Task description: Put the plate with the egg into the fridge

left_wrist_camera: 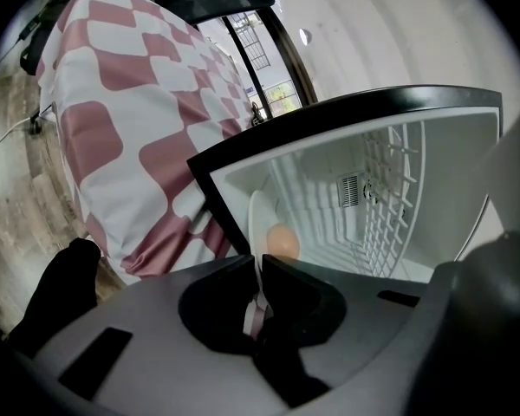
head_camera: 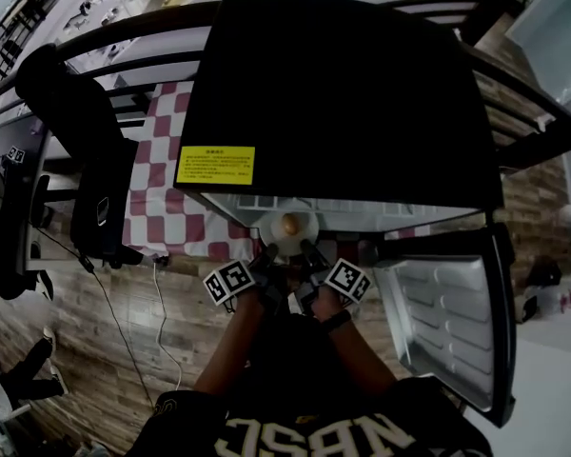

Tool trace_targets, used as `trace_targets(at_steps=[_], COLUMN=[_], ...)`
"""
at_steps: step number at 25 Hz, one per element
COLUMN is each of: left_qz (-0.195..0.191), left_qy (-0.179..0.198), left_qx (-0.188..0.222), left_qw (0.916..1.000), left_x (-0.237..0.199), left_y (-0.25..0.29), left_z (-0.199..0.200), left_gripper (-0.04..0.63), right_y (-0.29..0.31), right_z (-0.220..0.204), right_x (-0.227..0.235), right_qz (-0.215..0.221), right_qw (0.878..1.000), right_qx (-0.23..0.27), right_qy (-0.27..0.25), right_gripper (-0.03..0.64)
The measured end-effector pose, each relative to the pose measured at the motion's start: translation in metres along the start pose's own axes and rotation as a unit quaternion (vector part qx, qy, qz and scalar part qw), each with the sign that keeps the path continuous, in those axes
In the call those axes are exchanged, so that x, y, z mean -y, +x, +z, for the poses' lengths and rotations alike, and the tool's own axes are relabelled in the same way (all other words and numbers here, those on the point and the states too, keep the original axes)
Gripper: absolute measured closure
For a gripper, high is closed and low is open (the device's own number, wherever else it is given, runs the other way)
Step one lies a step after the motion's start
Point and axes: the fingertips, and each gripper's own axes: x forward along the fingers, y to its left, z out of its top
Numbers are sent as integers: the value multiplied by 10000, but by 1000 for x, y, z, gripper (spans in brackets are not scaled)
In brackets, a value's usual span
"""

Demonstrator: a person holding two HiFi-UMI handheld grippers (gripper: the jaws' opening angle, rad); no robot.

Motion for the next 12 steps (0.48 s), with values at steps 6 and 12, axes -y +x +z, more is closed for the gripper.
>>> trace_targets(at_steps=[6,12], left_qz=[18,65], left_qy=[-22,-226], left_qx=[83,152], left_qw=[10000,9996], left_x=[-2,-7], left_y=[14,22], left_z=[12,21], left_gripper=[558,558], right_y=[15,25], right_z=[9,13], right_x=[5,6], right_qz=[-67,-165], right_qw=[9999,9997], right_qx=[109,79], right_qy=[110,138], right_gripper=[574,574])
